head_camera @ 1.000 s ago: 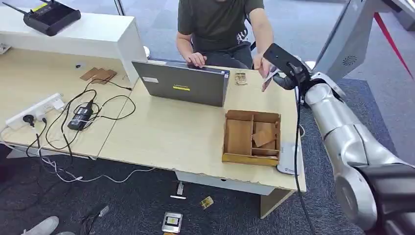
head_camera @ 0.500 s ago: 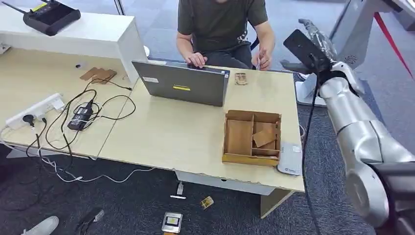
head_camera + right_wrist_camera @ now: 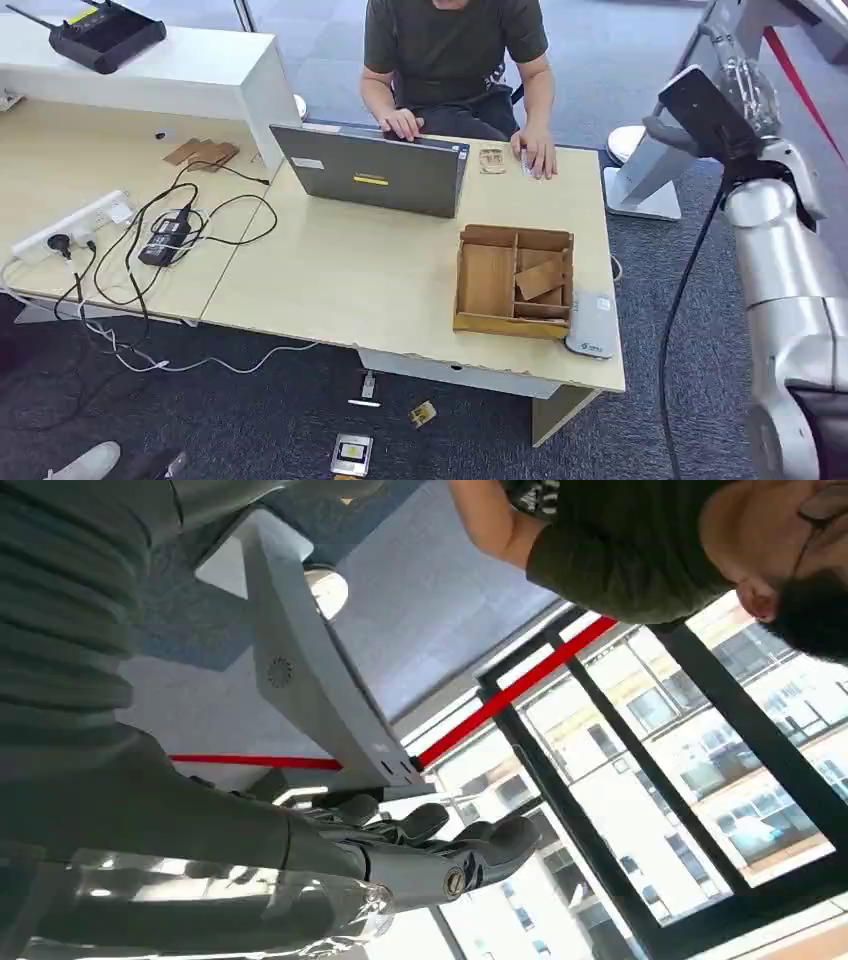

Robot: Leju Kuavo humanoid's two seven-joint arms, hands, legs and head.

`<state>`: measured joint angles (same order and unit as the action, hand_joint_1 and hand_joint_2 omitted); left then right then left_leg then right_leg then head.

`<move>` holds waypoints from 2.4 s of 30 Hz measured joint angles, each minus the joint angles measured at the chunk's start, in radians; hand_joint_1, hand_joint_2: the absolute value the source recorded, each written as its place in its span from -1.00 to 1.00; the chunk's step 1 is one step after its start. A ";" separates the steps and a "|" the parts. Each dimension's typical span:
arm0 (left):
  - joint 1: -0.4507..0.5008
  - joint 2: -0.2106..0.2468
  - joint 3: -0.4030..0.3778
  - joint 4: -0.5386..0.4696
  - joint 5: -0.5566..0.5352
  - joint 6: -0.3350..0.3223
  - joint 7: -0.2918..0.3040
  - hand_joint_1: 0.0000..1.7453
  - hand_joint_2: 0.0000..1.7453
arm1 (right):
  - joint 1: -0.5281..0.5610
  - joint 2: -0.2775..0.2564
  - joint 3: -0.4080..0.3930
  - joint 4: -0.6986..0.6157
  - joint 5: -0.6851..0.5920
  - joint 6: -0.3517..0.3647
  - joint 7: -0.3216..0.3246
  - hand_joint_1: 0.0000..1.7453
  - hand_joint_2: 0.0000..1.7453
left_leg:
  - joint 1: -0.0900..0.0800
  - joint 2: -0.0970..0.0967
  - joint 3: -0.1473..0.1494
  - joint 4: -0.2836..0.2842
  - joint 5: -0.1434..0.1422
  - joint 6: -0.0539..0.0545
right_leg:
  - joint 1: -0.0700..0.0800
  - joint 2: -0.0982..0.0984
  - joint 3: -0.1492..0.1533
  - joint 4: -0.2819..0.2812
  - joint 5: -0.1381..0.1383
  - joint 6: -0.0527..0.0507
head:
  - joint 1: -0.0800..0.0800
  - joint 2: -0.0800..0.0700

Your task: Pass the card to the sensor for recognition and then transmit it.

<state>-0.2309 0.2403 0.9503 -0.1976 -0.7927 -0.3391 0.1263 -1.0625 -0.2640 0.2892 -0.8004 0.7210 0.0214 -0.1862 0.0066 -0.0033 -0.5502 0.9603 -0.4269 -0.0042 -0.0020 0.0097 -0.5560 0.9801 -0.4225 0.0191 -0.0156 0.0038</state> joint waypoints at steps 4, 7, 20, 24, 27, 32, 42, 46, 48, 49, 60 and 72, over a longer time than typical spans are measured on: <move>0.001 0.002 0.004 0.000 0.000 0.000 0.000 -1.00 1.00 | 0.010 -0.010 -0.004 -0.043 0.000 0.002 0.002 -1.00 1.00 | 0.000 0.000 0.000 0.000 0.000 0.000 | 0.000 0.000 0.000 0.000 0.000 0.000 | 0.000 0.000; 0.001 0.003 0.006 0.000 0.000 0.002 0.000 -1.00 1.00 | 0.015 -0.016 -0.005 -0.064 -0.003 0.005 0.003 -1.00 1.00 | 0.000 0.000 0.000 0.000 0.000 0.000 | 0.000 0.000 0.000 0.000 0.000 0.000 | 0.000 0.000; 0.079 0.135 0.053 -0.001 0.057 0.091 -0.178 -1.00 1.00 | 0.671 -0.154 -0.162 -0.780 -0.207 0.142 0.238 -1.00 1.00 | 0.006 -0.002 0.007 0.000 -0.008 -0.003 | 0.006 -0.002 0.010 -0.004 -0.007 -0.003 | -0.001 0.000; 0.073 0.219 0.088 -0.004 0.072 0.031 -0.204 -1.00 1.00 | 0.953 -0.174 -0.178 -0.930 -0.162 -0.030 0.185 -1.00 1.00 | 0.009 -0.008 0.009 -0.001 -0.010 -0.006 | 0.009 -0.007 0.014 -0.004 -0.012 -0.007 | 0.000 0.000; 0.068 0.253 0.098 -0.004 0.066 -0.022 -0.185 -1.00 1.00 | 1.038 -0.165 -0.162 -0.933 -0.135 -0.176 0.126 -1.00 1.00 | 0.008 -0.003 0.009 -0.002 -0.012 -0.009 | 0.008 -0.003 0.012 -0.002 -0.012 -0.008 | 0.000 0.000; 0.058 0.263 0.106 -0.003 0.050 -0.053 -0.164 -1.00 1.00 | 1.059 -0.135 -0.106 -0.917 -0.160 -0.271 0.130 -1.00 1.00 | 0.008 -0.001 0.011 -0.002 -0.011 -0.010 | 0.008 -0.001 0.012 -0.002 -0.012 -0.009 | 0.000 0.000; 0.026 0.256 0.105 -0.002 0.011 -0.051 -0.128 -1.00 1.00 | 0.961 -0.135 0.020 -0.893 0.205 -0.176 0.166 -1.00 1.00 | 0.008 -0.002 0.012 -0.002 -0.011 -0.010 | 0.008 -0.001 0.013 -0.002 -0.011 -0.009 | 0.000 0.000; 0.000 0.243 0.103 -0.001 0.000 -0.055 -0.113 -1.00 1.00 | 0.906 -0.095 0.101 -0.836 0.316 -0.115 0.192 -1.00 1.00 | 0.009 -0.002 0.012 -0.002 -0.011 -0.010 | 0.008 -0.001 0.012 -0.001 -0.011 -0.010 | 0.000 0.000; -0.014 0.236 0.103 -0.001 -0.005 -0.056 -0.104 -1.00 1.00 | 0.886 -0.073 0.143 -0.802 0.353 -0.095 0.199 -1.00 1.00 | 0.009 -0.002 0.012 -0.002 -0.011 -0.010 | 0.009 -0.001 0.013 -0.001 -0.011 -0.010 | 0.000 0.000; -0.018 0.235 0.102 -0.001 -0.006 -0.056 -0.101 -1.00 1.00 | 0.879 -0.062 0.160 -0.786 0.368 -0.086 0.201 -1.00 1.00 | 0.009 -0.002 0.012 -0.002 -0.011 -0.010 | 0.009 -0.001 0.013 -0.001 -0.011 -0.010 | 0.000 0.000; -0.029 0.226 0.102 -0.001 -0.009 -0.057 -0.097 -1.00 1.00 | 0.820 0.002 0.259 -0.662 0.435 0.008 0.213 -1.00 1.00 | 0.009 -0.002 0.011 -0.002 -0.011 -0.010 | 0.008 -0.001 0.012 -0.001 -0.011 -0.010 | 0.000 0.000; -0.031 0.217 0.102 -0.001 -0.015 -0.049 -0.094 -1.00 1.00 | 0.792 0.023 0.285 -0.594 0.439 0.049 0.253 -1.00 1.00 | 0.009 -0.002 0.012 -0.001 -0.011 -0.010 | 0.008 -0.001 0.012 -0.001 -0.011 -0.010 | 0.000 0.000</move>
<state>-0.2622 0.4574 1.0525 -0.1987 -0.8080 -0.3883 0.0324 -0.2708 -0.2415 0.5745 -1.3943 1.1604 0.0706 0.0667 0.0151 -0.0049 -0.5384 0.9588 -0.4376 -0.0144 0.0064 0.0084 -0.5438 0.9791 -0.4338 0.0093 -0.0156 0.0038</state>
